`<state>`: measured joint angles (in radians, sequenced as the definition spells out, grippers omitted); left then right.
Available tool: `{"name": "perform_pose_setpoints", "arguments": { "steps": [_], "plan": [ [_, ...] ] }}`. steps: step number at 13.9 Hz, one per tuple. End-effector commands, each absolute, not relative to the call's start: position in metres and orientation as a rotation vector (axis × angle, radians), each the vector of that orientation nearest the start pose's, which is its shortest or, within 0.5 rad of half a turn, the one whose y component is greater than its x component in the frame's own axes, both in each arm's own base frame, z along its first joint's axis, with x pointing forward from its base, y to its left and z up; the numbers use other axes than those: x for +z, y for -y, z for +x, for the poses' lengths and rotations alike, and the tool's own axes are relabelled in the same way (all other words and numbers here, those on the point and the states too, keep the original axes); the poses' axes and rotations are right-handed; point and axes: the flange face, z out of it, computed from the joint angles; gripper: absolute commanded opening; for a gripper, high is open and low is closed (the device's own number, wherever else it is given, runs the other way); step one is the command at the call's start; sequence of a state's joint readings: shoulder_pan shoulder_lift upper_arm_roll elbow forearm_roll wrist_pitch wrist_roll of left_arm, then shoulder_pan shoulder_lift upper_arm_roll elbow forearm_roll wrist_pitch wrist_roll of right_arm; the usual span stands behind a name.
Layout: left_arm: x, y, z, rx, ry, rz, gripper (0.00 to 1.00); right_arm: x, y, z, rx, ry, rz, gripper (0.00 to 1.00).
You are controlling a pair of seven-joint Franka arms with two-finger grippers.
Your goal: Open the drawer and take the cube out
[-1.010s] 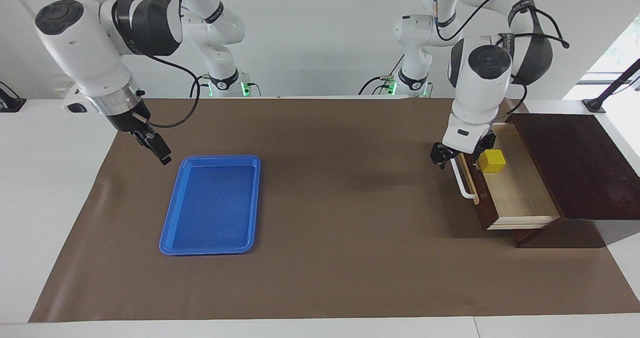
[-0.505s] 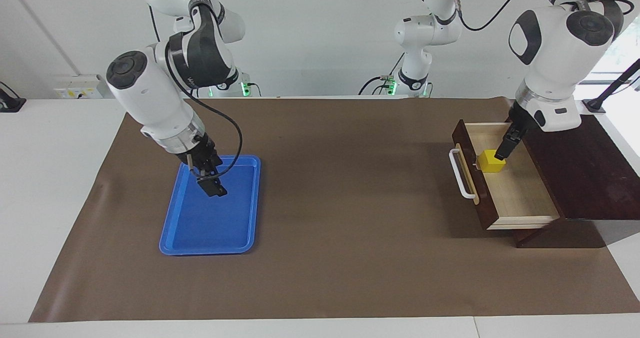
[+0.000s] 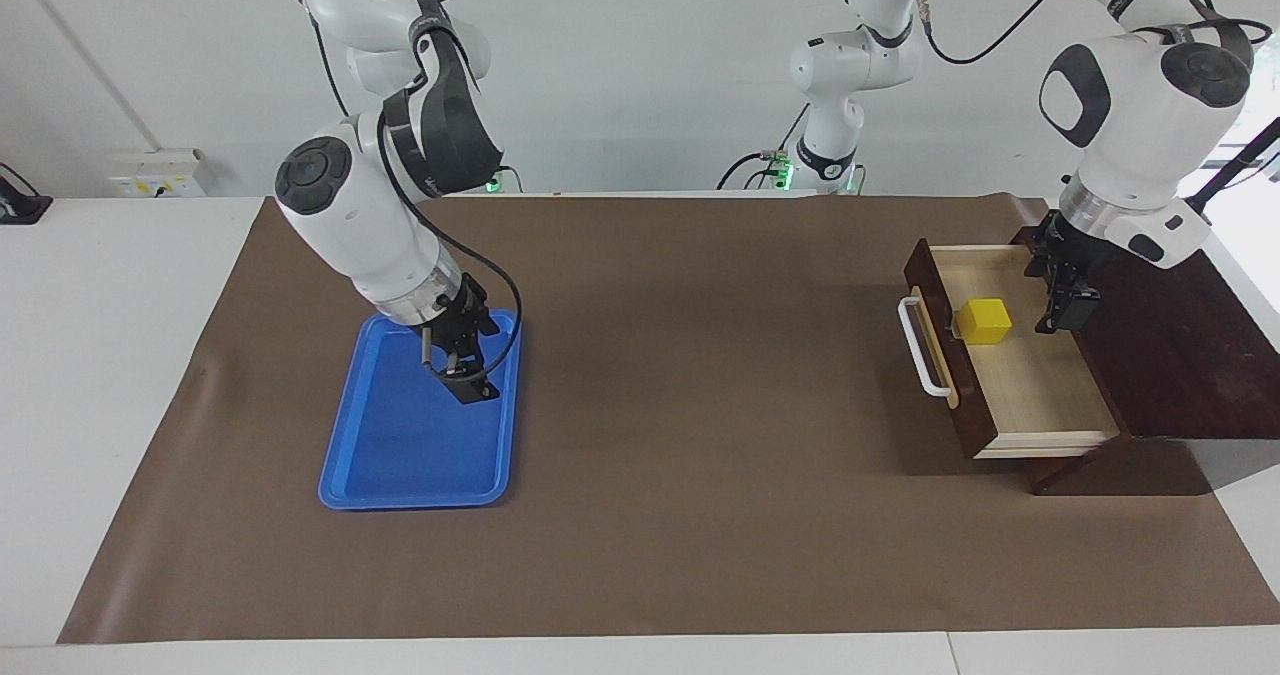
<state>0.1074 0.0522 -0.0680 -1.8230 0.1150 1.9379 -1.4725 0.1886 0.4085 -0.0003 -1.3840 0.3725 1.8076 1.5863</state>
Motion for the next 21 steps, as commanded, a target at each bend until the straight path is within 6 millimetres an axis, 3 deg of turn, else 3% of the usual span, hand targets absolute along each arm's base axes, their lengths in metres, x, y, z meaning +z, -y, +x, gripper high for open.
{"name": "perform_pose_setpoints", "arguments": {
  "steps": [1,3,8,11,13,19,20,21],
  "plan": [
    [0.488,-0.040,0.565,-0.153,2.267,-2.129,1.00,0.474,-0.164,0.675,0.421,-1.830,-2.178,1.00],
    [0.480,-0.041,0.556,-0.142,2.260,-2.124,1.00,0.456,-0.165,0.680,0.420,-1.708,-2.250,1.00],
    [0.465,-0.037,0.551,-0.144,2.246,-2.143,1.00,0.458,-0.164,0.680,0.482,-1.671,-2.244,1.00],
    [0.452,-0.037,0.552,-0.176,2.259,-2.161,1.00,0.461,-0.176,0.673,0.505,-1.607,-2.288,1.00],
    [0.442,-0.038,0.550,-0.178,2.256,-2.168,1.00,0.459,-0.197,0.667,0.524,-1.571,-2.311,1.00],
    [0.436,-0.038,0.550,-0.174,2.251,-2.171,1.00,0.453,-0.212,0.646,0.584,-1.483,-2.394,1.00],
    [0.436,-0.038,0.550,-0.174,2.253,-2.170,0.99,0.453,-0.212,0.645,0.580,-1.477,-2.382,1.00],
    [0.436,-0.037,0.550,-0.174,2.253,-2.170,0.83,0.450,-0.212,0.647,0.573,-1.481,-2.352,1.00]
  ]
}}
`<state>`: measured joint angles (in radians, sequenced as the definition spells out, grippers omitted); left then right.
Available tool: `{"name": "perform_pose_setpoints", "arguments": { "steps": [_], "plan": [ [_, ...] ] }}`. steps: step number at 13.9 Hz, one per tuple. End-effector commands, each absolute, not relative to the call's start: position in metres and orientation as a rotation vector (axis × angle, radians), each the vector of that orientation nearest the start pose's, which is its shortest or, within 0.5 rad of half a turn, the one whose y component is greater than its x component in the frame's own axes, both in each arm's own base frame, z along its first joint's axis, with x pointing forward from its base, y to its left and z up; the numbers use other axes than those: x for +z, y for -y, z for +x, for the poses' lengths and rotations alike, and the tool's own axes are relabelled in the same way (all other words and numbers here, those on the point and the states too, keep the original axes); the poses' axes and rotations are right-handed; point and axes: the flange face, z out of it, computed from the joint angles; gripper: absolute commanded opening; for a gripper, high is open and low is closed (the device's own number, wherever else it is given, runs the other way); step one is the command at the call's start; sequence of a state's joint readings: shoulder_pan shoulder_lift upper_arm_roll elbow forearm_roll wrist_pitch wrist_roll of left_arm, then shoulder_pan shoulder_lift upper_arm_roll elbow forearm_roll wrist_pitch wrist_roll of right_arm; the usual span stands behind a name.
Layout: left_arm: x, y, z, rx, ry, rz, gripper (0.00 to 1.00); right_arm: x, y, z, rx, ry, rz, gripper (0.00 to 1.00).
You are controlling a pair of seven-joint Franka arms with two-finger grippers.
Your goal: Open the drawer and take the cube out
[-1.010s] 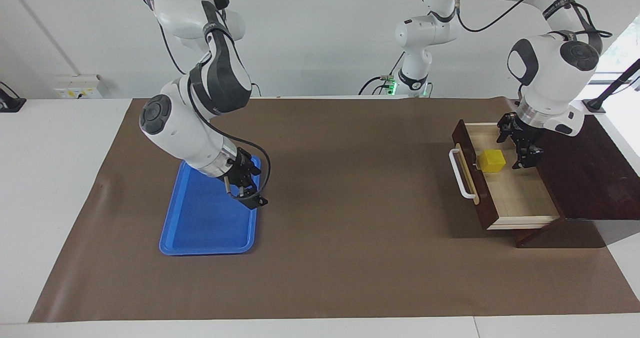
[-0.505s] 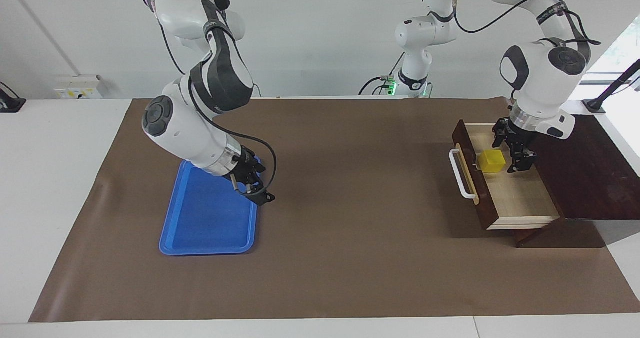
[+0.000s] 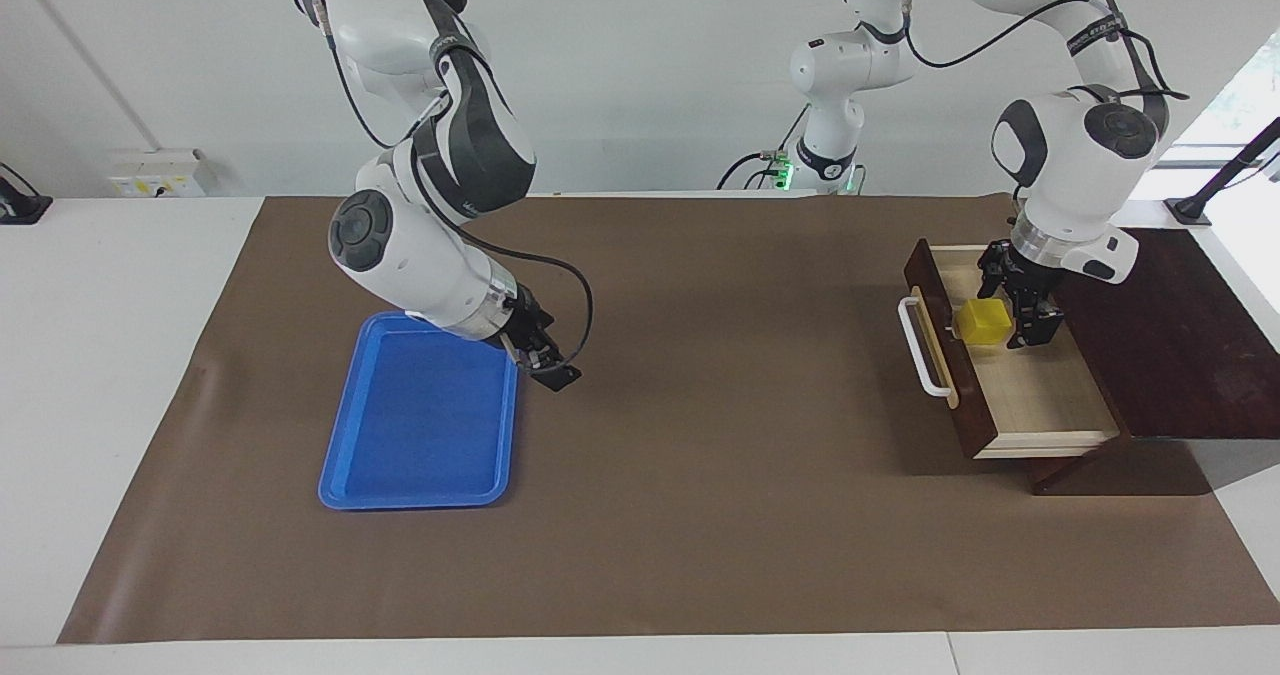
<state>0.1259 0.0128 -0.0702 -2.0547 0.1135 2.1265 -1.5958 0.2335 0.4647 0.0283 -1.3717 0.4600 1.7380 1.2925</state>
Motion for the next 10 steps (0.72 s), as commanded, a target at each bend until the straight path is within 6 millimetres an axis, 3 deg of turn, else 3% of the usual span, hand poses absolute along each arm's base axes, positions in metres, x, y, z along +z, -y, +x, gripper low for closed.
{"name": "perform_pose_setpoints", "arguments": {
  "steps": [1,3,5,6,10],
  "plan": [
    [0.436,-0.034,0.550,0.175,-2.256,2.192,0.71,0.449,-0.214,0.649,0.564,-1.509,-2.304,1.00],
    [0.436,-0.031,0.550,0.175,-2.221,2.229,0.33,0.454,-0.217,0.651,0.593,-1.576,-2.222,1.00],
    [0.438,-0.033,0.553,0.176,-2.230,2.218,0.07,0.461,-0.219,0.654,0.617,-1.618,-2.147,1.00],
    [0.445,-0.033,0.556,0.180,-2.237,2.208,0.00,0.465,-0.222,0.658,0.605,-1.657,-2.097,1.00],
    [0.486,-0.031,0.586,0.104,-2.286,2.231,0.00,0.460,-0.264,0.652,0.670,-1.764,-1.976,1.00]
  ]
}}
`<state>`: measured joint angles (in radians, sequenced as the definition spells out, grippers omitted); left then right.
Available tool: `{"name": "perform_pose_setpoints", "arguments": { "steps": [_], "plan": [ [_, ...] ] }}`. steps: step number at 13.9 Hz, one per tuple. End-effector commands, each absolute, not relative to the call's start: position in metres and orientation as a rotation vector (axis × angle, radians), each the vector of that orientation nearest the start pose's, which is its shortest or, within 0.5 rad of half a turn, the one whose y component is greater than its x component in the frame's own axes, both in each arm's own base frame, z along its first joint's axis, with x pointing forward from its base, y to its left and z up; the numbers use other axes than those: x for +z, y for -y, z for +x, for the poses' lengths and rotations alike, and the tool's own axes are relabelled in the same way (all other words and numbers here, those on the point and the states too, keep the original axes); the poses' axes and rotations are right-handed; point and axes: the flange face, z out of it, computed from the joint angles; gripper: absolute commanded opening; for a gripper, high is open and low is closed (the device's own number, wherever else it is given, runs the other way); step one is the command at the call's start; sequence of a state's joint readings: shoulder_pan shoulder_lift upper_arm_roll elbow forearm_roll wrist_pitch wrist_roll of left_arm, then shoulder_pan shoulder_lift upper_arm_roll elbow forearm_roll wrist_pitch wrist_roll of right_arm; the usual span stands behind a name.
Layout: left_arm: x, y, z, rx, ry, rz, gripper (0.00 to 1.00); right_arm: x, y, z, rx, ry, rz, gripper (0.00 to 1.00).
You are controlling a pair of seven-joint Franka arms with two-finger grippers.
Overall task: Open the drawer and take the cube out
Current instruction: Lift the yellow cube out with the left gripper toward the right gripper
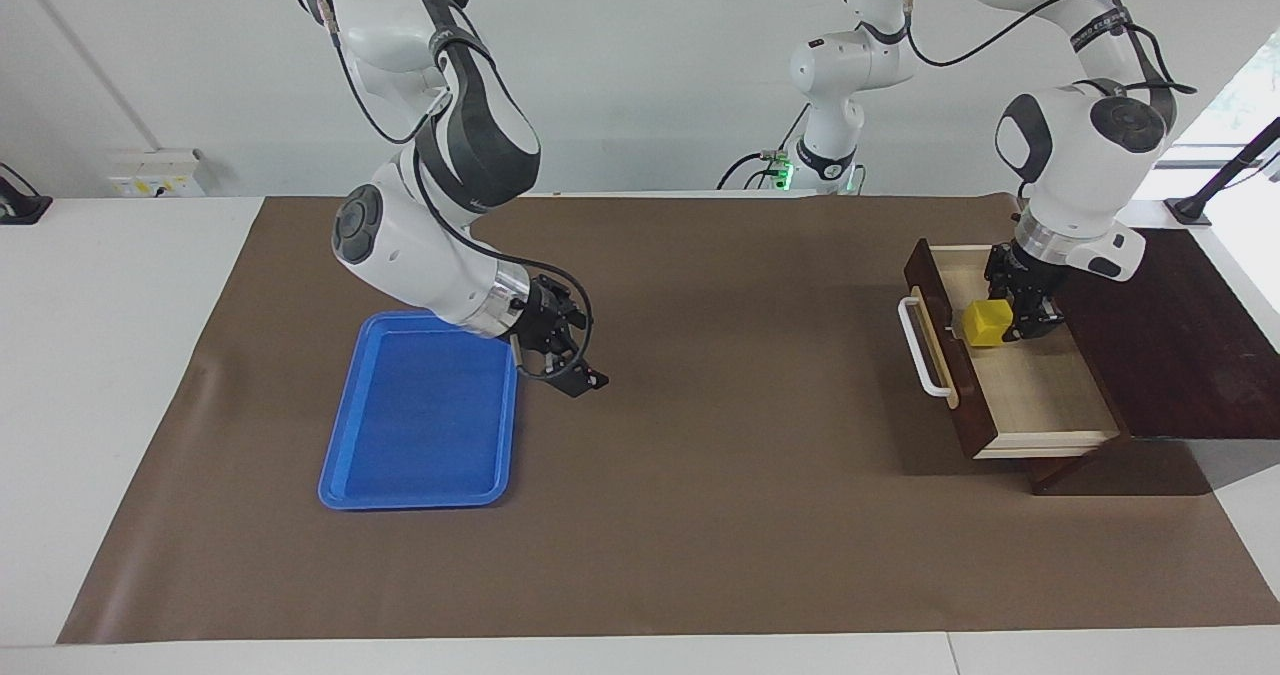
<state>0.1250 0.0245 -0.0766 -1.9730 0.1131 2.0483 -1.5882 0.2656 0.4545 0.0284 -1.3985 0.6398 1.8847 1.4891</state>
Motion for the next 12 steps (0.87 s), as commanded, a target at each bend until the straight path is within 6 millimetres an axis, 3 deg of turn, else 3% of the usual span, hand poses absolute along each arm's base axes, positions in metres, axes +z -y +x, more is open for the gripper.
{"name": "perform_pose_setpoints", "arguments": {
  "steps": [1,3,5,9,10,12],
  "plan": [
    [0.506,-0.024,0.591,0.085,-2.281,2.238,0.00,0.457,-0.266,0.653,0.683,-1.802,-1.939,1.00],
    [0.538,-0.011,0.592,0.030,-2.290,2.198,0.00,0.457,-0.275,0.654,0.687,-1.855,-1.860,1.00],
    [0.552,0.017,0.591,0.018,-2.336,2.153,0.00,0.454,-0.287,0.651,0.691,-1.867,-1.850,1.00],
    [0.554,0.109,0.585,0.057,-2.440,1.975,0.00,0.447,-0.311,0.646,0.683,-1.935,-1.778,1.00],
    [0.553,0.140,0.579,0.061,-2.458,1.938,0.00,0.445,-0.312,0.645,0.674,-1.930,-1.785,1.00],
    [0.547,0.195,0.564,0.057,-2.417,1.991,0.00,0.443,-0.321,0.642,0.670,-1.907,-1.808,1.00]
  ]
}}
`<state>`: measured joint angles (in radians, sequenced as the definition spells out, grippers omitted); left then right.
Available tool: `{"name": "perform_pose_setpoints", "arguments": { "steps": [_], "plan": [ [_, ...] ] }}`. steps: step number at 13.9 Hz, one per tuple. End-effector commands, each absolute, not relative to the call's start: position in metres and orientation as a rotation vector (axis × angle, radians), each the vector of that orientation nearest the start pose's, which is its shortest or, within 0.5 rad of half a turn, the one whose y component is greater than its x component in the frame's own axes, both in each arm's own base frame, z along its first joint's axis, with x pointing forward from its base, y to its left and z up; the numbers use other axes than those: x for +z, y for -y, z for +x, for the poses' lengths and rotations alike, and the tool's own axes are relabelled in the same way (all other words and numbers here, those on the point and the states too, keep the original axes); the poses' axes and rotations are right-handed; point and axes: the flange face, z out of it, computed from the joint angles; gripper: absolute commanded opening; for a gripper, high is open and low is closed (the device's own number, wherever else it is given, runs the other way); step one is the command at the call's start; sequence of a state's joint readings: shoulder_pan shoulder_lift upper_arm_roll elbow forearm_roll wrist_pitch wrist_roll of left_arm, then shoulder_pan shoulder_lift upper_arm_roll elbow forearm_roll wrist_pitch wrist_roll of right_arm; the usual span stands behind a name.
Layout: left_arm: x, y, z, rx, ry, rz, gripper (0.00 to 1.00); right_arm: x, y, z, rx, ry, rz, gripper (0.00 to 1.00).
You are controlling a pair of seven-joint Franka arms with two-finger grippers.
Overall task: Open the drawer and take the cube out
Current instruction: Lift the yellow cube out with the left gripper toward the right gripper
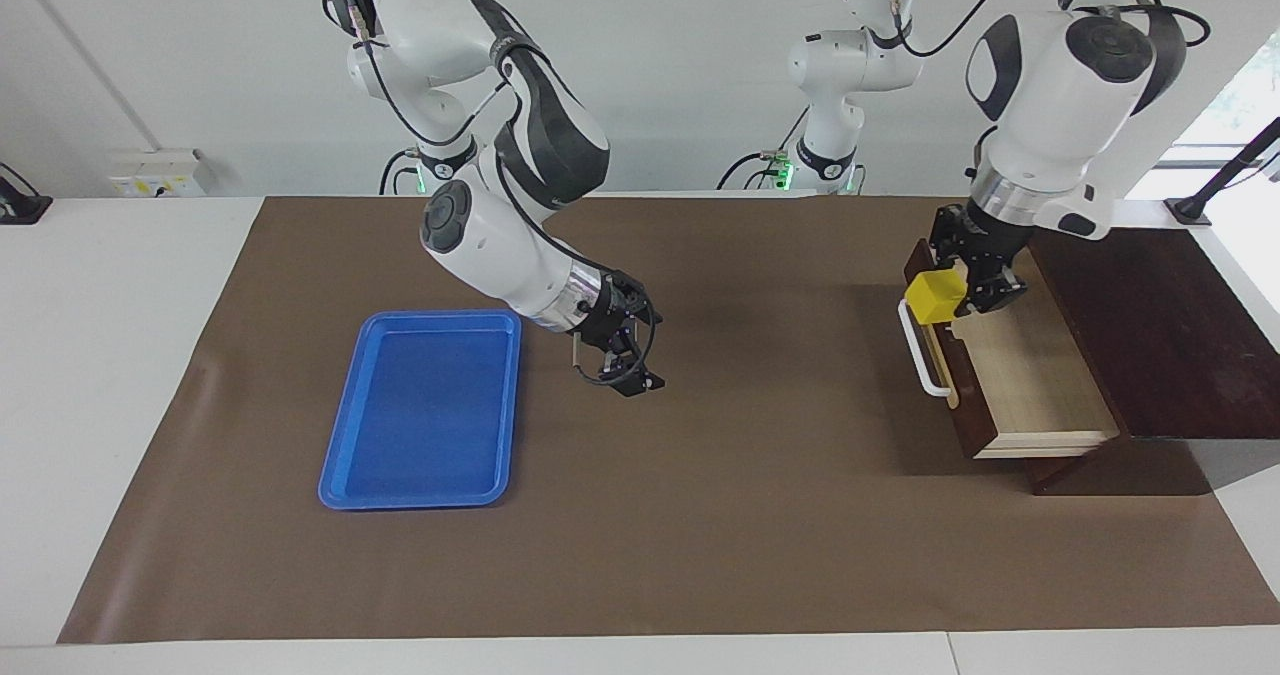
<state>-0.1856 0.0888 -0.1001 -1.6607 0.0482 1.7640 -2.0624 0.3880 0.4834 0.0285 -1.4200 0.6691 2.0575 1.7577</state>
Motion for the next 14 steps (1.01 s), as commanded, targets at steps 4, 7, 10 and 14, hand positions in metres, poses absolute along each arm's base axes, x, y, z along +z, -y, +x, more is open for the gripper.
{"name": "perform_pose_setpoints", "arguments": {
  "steps": [4,7,10,14],
  "plan": [
    [0.507,0.277,0.548,-0.066,-2.422,2.028,0.00,0.433,-0.329,0.636,0.667,-1.874,-1.849,1.00],
    [0.512,0.293,0.556,-0.179,-2.488,1.890,0.00,0.434,-0.338,0.633,0.655,-1.861,-1.849,1.00],
    [0.507,0.303,0.564,-0.181,-2.528,1.823,0.00,0.433,-0.344,0.631,0.649,-1.853,-1.852,1.00],
    [0.500,0.322,0.554,-0.024,-2.464,1.912,0.00,0.433,-0.365,0.623,0.623,-1.793,-1.897,1.00]
  ]
}}
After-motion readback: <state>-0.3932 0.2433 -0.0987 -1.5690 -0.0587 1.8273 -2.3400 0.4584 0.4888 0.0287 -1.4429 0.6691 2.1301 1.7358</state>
